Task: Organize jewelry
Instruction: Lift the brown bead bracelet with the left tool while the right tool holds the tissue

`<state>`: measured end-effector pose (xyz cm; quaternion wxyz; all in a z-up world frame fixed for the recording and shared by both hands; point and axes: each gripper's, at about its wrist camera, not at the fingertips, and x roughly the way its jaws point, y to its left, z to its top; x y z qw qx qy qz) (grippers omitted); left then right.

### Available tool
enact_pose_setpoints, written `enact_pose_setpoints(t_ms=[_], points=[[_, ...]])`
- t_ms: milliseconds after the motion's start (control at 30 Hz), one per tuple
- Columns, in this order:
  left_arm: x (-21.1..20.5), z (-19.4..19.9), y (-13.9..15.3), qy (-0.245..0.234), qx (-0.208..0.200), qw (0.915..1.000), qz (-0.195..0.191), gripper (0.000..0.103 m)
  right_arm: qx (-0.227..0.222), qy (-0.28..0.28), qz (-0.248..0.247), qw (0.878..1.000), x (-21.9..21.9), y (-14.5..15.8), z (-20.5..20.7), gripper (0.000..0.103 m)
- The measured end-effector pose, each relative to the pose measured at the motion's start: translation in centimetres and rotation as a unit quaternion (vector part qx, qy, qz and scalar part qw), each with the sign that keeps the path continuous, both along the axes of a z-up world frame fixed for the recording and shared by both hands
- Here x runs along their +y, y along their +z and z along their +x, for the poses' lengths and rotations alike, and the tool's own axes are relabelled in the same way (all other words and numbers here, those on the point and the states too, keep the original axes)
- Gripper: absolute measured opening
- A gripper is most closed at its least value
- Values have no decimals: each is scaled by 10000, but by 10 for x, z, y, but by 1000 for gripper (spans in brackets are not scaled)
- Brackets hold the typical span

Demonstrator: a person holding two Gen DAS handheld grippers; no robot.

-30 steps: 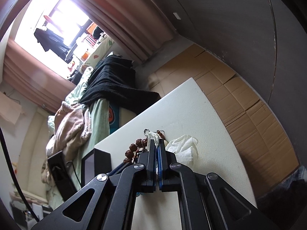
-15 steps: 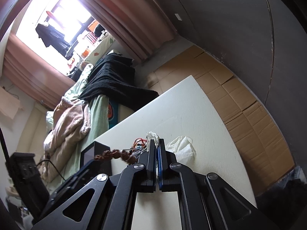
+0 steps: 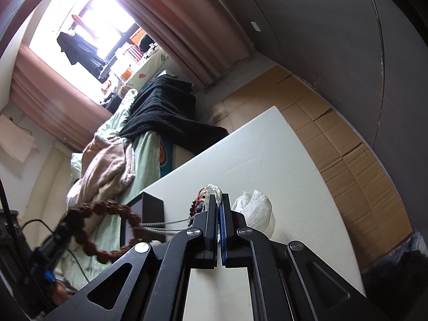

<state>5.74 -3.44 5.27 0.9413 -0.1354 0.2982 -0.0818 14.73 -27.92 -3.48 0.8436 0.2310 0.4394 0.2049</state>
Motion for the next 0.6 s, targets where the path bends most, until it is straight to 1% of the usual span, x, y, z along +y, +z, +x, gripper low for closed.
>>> enact_pose_setpoints(t_ms=[300, 600], points=[[10, -17, 53, 249, -457, 9979, 375, 19, -20, 162, 153, 9998, 11, 3, -2, 3], [40, -25, 78, 691, -643, 9941, 542, 19, -38, 301, 201, 9993, 17, 4, -5, 3]])
